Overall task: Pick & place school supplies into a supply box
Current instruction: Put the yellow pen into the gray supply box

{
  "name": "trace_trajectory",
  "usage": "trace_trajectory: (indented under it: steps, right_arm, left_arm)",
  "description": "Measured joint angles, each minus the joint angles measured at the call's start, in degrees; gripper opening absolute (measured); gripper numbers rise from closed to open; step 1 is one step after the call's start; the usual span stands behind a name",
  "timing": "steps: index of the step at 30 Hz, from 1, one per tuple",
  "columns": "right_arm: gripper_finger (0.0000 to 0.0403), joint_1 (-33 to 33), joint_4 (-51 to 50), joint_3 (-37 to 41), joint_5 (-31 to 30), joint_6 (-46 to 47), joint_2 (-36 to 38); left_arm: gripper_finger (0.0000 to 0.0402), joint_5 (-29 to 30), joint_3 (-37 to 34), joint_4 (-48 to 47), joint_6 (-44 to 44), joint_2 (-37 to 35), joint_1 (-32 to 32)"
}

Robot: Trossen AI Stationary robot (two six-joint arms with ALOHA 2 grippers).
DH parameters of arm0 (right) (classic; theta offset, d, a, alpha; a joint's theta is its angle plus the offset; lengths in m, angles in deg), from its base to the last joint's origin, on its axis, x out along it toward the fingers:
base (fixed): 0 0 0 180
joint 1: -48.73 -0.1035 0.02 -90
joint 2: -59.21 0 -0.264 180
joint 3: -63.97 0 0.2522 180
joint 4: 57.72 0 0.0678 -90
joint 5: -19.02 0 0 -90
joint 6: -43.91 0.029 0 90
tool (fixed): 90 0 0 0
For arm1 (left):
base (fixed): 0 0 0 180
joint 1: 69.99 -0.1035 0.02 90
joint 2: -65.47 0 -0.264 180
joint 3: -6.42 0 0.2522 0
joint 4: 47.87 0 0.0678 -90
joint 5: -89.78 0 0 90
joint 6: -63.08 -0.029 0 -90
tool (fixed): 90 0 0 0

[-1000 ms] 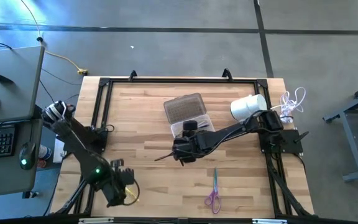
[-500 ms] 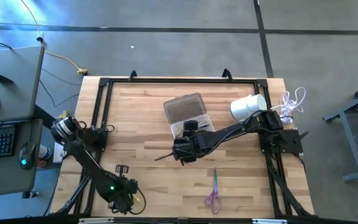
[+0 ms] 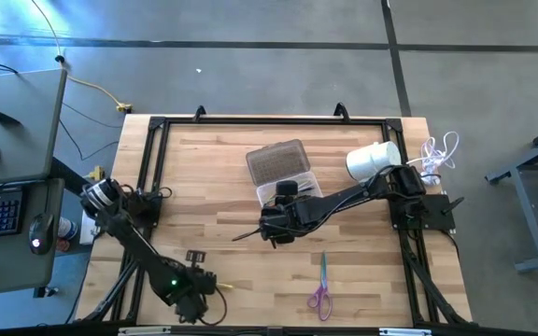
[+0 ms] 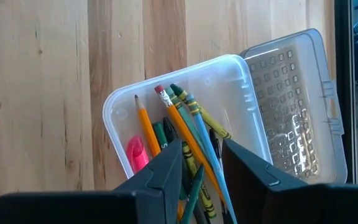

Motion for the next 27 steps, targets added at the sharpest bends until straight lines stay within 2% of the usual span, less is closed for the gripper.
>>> trace_trajectory:
  steps: [4, 7, 13, 17, 20, 27]
  right_arm:
    - [0.0099, 0.0, 0.0, 0.0, 0.1, 0.1, 0.0]
    - [0.0099, 0.0, 0.0, 0.0, 0.1, 1.5, 0.0]
    - [0.0099, -0.4, 0.5, 0.0, 0.7, 3.1, 0.0]
    - [0.0099, -2.0, 1.3, -0.4, -4.3, 2.6, 0.0]
    - [0.0099, -3.7, 0.3, -1.6, -5.2, 1.4, 0.0]
    - [0.0099, -9.9, -11.3, -7.2, -5.0, 9.2, 0.0]
  left_arm:
    - [0.0097, 4.3, 0.1, 6.8, -0.7, 0.9, -2.2]
    - [0.0097, 6.2, 0.2, 9.9, -5.0, 2.7, -5.1]
    - [0.0097, 5.1, 0.4, 13.8, -15.4, 5.6, -12.4]
    - [0.0097, 6.1, 0.3, 15.4, -17.9, 5.8, -17.7]
    - [0.0097, 5.9, 0.2, 16.1, -19.2, 5.8, -21.5]
    - [0.0097, 5.2, 0.2, 16.9, -19.3, 5.9, -27.1]
